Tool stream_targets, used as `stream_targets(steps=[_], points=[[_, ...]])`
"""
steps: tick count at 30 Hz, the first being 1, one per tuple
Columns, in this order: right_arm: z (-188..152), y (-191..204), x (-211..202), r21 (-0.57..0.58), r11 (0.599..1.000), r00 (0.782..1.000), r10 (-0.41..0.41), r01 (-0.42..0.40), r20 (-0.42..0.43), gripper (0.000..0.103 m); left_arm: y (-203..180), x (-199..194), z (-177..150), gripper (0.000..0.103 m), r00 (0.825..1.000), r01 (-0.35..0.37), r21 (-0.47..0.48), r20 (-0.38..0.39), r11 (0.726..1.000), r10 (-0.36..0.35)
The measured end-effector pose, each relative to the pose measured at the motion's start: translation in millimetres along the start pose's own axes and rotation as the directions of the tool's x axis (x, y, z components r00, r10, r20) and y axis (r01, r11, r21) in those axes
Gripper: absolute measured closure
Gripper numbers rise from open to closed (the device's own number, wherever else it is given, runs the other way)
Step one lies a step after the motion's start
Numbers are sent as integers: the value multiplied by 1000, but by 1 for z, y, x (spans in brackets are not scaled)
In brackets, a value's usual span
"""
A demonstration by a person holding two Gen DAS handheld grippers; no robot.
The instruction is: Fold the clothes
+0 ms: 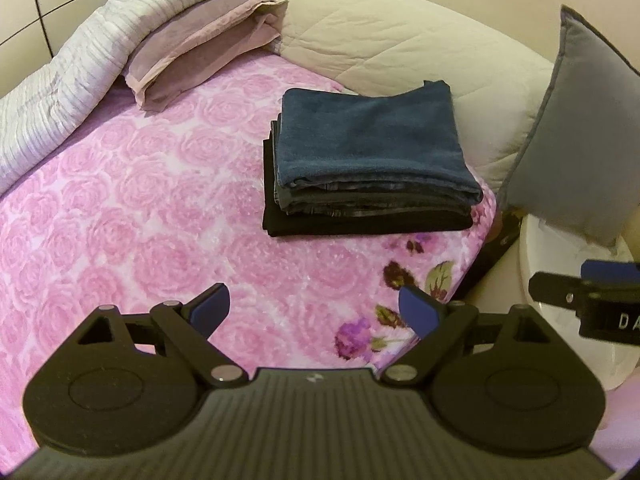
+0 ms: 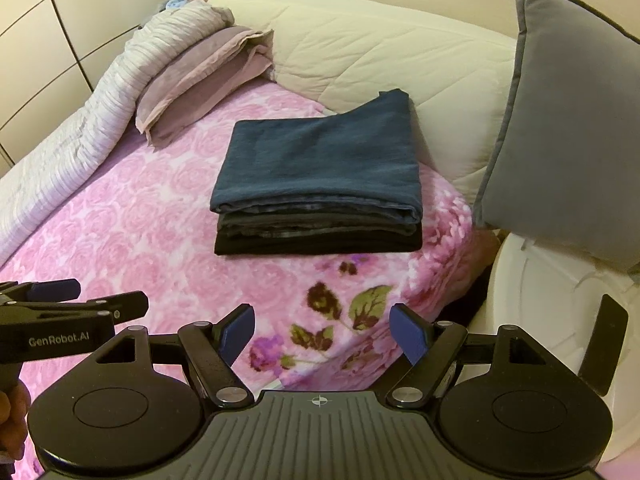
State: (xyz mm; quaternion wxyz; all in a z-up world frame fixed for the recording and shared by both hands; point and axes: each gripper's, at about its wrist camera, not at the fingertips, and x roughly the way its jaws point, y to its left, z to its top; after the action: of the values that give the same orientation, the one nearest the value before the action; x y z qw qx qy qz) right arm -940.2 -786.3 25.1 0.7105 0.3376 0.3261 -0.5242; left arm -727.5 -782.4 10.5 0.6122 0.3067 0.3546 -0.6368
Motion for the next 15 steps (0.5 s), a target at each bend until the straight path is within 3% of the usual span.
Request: stream_targets(steps=[15], points=[[-1,3,0,-9,1000,1000,-1,1,-3,25,0,1,-2,13,1000,-22,15,-1,1000,22]])
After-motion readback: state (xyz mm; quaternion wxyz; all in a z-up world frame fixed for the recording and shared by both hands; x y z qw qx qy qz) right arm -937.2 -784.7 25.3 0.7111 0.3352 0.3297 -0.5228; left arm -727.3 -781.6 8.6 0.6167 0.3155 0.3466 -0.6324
